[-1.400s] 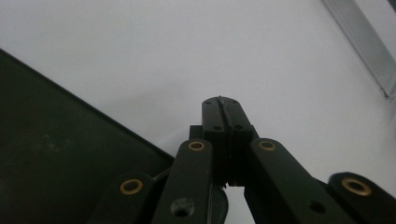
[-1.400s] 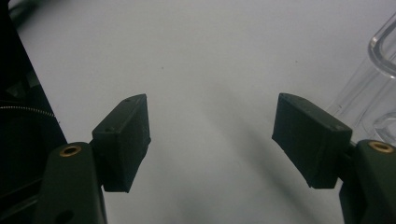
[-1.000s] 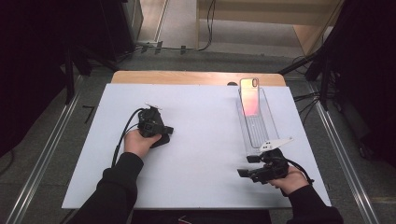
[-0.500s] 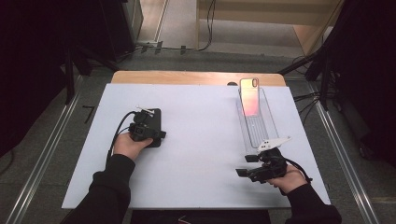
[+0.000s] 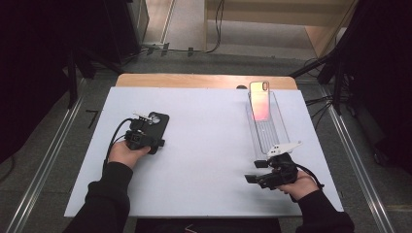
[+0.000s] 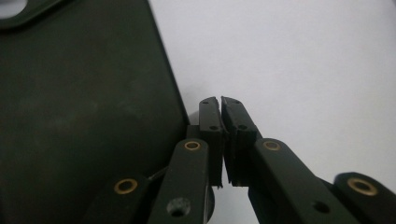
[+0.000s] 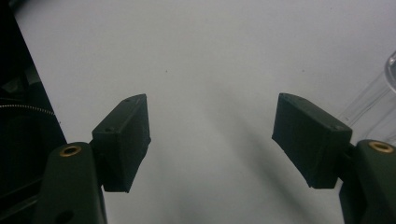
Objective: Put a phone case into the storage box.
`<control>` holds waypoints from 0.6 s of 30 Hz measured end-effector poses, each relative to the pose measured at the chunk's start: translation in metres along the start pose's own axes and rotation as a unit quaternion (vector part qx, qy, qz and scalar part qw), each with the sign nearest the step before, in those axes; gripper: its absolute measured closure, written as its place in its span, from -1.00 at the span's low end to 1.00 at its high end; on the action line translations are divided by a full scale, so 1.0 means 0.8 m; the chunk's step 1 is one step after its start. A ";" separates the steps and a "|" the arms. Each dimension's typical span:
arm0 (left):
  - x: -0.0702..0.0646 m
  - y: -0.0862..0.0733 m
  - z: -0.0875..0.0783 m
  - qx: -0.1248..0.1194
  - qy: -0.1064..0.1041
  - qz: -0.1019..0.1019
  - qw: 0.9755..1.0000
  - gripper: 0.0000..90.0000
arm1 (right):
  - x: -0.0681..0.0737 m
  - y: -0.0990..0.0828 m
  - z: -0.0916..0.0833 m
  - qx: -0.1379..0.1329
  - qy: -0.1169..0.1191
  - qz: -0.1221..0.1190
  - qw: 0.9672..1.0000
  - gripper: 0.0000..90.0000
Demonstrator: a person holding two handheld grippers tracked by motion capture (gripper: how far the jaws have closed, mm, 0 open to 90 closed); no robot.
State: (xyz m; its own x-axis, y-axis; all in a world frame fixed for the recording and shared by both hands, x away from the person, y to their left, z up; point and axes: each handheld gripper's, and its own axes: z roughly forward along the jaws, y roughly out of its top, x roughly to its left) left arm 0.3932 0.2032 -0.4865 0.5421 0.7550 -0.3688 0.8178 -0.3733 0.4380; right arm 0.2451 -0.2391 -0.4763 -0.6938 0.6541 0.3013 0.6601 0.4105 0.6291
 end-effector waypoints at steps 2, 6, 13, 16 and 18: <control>0.003 -0.002 -0.002 -0.002 -0.002 -0.006 1.000 0.95 | 0.000 0.000 0.000 0.001 0.000 -0.001 1.000 -0.43; 0.004 -0.003 -0.004 -0.006 -0.012 -0.006 1.000 0.94 | 0.000 0.000 -0.001 0.001 -0.001 0.001 1.000 -0.43; -0.009 -0.002 -0.022 -0.039 -0.056 -0.011 0.998 0.52 | 0.000 0.000 0.000 -0.001 0.000 0.001 1.000 -0.43; -0.022 -0.007 -0.034 -0.051 -0.071 0.005 0.996 0.38 | -0.001 0.000 0.000 0.002 0.000 0.005 1.000 -0.44; -0.031 -0.013 -0.040 -0.058 -0.083 0.011 0.995 0.30 | -0.002 0.000 0.000 0.001 -0.001 0.003 1.000 -0.44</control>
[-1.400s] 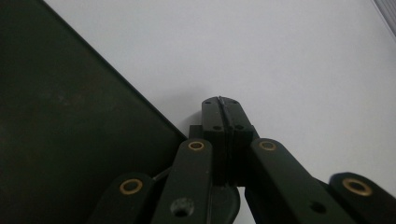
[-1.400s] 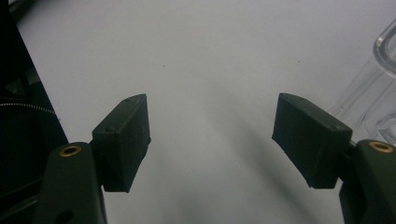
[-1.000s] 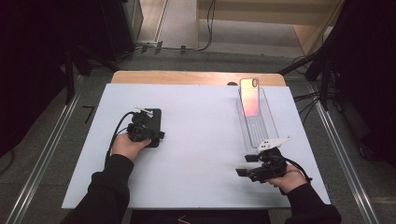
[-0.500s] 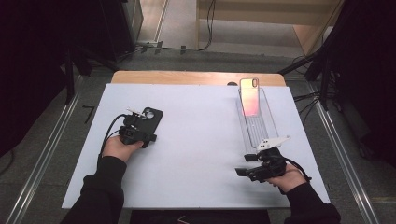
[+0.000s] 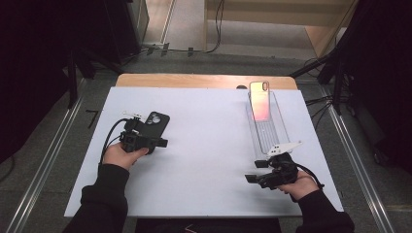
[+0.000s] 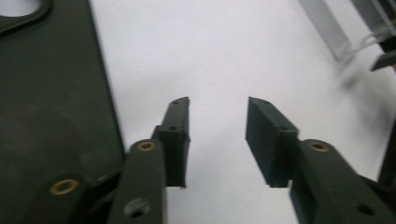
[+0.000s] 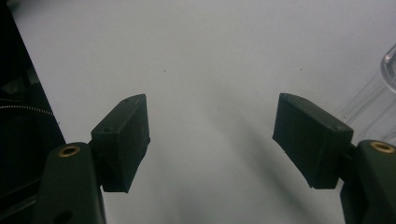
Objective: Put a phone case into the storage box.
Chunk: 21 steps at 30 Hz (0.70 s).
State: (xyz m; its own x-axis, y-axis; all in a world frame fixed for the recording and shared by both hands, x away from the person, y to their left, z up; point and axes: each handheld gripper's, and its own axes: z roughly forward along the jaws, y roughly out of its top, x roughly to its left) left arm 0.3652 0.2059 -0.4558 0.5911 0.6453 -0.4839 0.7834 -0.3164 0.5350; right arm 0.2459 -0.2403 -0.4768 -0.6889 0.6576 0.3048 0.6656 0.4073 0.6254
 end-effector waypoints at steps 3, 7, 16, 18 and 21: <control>-0.007 -0.008 -0.006 -0.008 -0.018 0.001 1.000 0.21 | 0.001 0.000 0.000 -0.001 0.000 0.000 1.000 -0.44; -0.015 -0.021 -0.015 -0.018 -0.027 0.004 0.999 0.06 | 0.000 0.000 0.001 0.000 0.001 -0.002 1.000 -0.44; -0.030 -0.046 -0.023 -0.037 -0.029 0.039 0.998 -0.05 | 0.000 0.000 0.002 0.003 0.000 -0.001 1.000 -0.44; -0.034 -0.052 -0.023 -0.041 -0.025 0.050 0.998 -0.05 | 0.000 0.000 0.002 0.002 0.001 -0.001 1.000 -0.44; -0.039 -0.058 -0.024 -0.034 -0.028 0.051 0.998 -0.05 | 0.000 0.000 0.001 0.000 0.001 -0.003 1.000 -0.44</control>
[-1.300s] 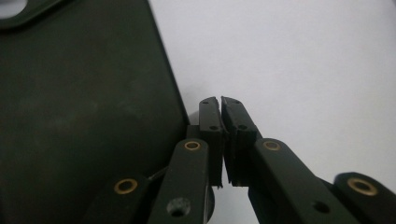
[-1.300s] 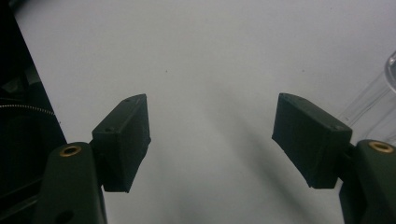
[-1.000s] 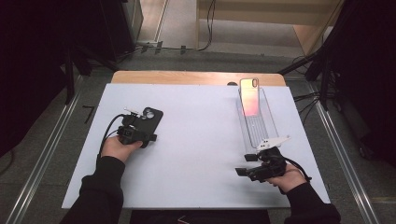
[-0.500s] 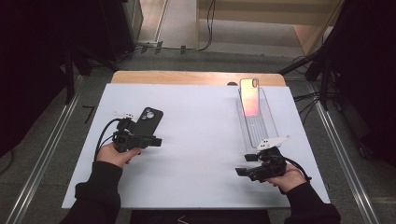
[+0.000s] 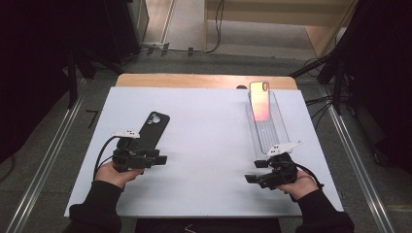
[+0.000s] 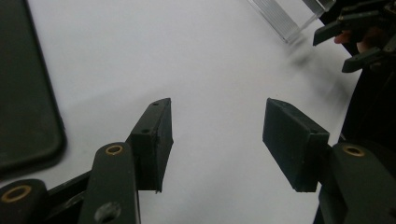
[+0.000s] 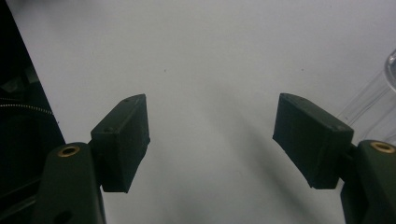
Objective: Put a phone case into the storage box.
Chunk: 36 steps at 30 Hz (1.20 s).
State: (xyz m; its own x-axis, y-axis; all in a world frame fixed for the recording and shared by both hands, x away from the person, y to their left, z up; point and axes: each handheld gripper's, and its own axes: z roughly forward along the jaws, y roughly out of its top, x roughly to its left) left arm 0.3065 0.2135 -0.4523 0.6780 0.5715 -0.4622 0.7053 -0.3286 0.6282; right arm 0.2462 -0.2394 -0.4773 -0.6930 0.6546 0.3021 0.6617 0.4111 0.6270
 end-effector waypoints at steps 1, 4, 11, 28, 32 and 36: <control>-0.002 -0.002 -0.001 0.003 0.002 0.002 1.000 -0.05 | 0.000 0.000 0.000 0.000 0.000 0.000 1.000 -0.44; -0.009 -0.004 -0.003 0.008 0.002 0.011 1.000 -0.05 | -0.001 0.000 0.000 0.000 0.000 0.000 1.000 -0.44; -0.018 -0.010 -0.002 0.029 -0.005 0.039 0.999 -0.15 | 0.000 0.000 0.000 0.000 0.002 -0.001 1.000 -0.44; -0.015 -0.012 -0.006 0.006 -0.031 0.030 0.999 -0.29 | -0.001 0.000 -0.002 -0.005 0.007 0.000 1.000 -0.44; -0.010 -0.007 -0.009 0.004 -0.022 0.032 0.999 -0.28 | -0.001 0.000 -0.002 -0.005 0.005 0.000 1.000 -0.44; -0.006 -0.006 -0.011 0.002 -0.006 0.032 0.999 -0.28 | -0.001 -0.001 -0.002 -0.007 0.005 0.000 1.000 -0.44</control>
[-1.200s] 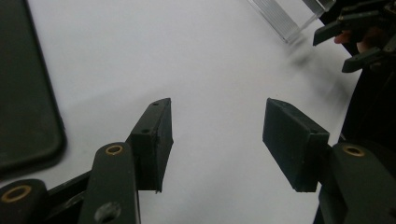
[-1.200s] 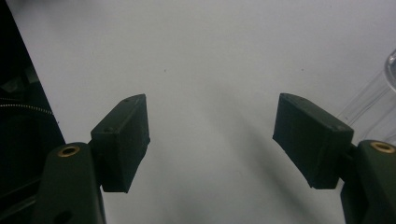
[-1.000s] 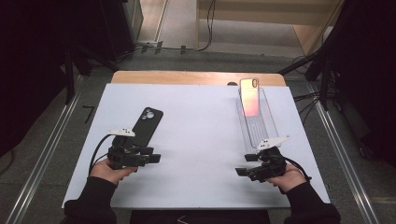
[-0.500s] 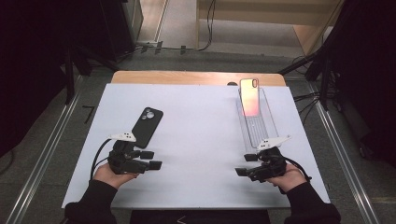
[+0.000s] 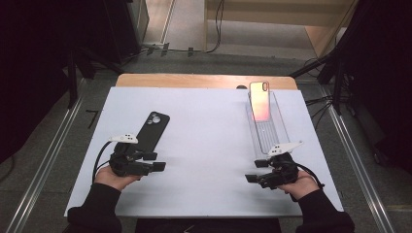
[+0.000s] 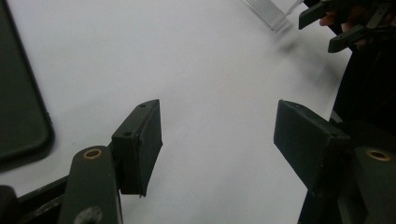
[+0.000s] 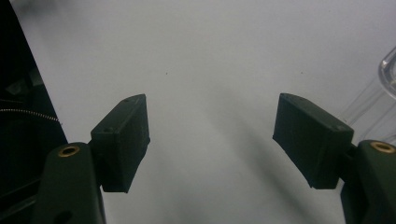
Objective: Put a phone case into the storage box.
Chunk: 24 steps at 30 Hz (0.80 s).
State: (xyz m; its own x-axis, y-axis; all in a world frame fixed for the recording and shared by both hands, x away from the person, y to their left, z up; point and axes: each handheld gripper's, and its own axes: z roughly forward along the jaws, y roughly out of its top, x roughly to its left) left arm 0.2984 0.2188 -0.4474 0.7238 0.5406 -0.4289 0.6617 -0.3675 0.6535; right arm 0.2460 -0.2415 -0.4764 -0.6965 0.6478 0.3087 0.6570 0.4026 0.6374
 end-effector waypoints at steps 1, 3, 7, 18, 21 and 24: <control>0.002 0.001 0.000 -0.002 0.000 -0.007 1.000 -0.28 | 0.000 0.000 0.000 0.000 -0.001 0.000 1.000 -0.44; 0.006 0.003 0.000 -0.005 0.008 -0.011 1.000 -0.33 | 0.000 0.000 0.000 0.000 -0.001 0.001 1.000 -0.44; 0.012 0.007 0.000 -0.015 0.024 -0.017 0.999 -0.35 | 0.000 0.000 0.000 0.001 -0.001 0.001 1.000 -0.44; 0.029 0.024 0.009 -0.013 0.048 -0.017 0.999 -0.41 | -0.001 0.000 -0.001 -0.002 -0.007 0.005 1.000 -0.44; 0.034 0.030 0.010 -0.018 0.062 -0.012 0.998 -0.41 | 0.000 0.001 -0.001 -0.001 -0.006 0.004 1.000 -0.44; 0.040 0.038 0.011 -0.021 0.075 -0.012 0.997 -0.47 | 0.000 0.001 -0.001 -0.001 -0.006 0.005 1.000 -0.44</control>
State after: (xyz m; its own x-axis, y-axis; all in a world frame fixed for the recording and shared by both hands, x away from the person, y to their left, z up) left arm 0.3435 0.2183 -0.4472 0.6682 0.6569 -0.3493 0.6679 -0.3230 0.6705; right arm 0.2462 -0.2416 -0.4756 -0.6864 0.6599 0.3057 0.6632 0.3953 0.6355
